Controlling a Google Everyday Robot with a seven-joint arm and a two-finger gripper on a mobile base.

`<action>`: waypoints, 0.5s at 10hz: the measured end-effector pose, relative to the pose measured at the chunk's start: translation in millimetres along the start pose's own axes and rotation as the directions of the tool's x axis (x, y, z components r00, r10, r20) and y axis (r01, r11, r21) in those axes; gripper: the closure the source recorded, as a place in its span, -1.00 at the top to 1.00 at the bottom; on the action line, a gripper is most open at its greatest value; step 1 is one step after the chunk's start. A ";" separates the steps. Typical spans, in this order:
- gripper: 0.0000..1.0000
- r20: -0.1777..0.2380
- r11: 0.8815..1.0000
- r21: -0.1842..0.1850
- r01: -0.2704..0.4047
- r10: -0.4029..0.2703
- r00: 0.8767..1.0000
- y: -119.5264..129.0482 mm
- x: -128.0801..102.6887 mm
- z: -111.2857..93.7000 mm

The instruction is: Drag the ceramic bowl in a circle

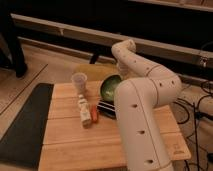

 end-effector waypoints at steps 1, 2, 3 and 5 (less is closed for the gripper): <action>-1.00 0.009 1.000 -0.010 0.004 -0.004 1.000 5.1 -8.9 6.0; -1.00 0.021 0.999 -0.029 0.013 -0.012 1.000 15.7 -19.4 11.1; -1.00 0.030 0.999 -0.048 0.020 -0.019 0.999 25.3 -26.3 14.7; -0.85 0.031 0.996 -0.084 0.032 -0.029 0.999 43.5 -33.6 16.2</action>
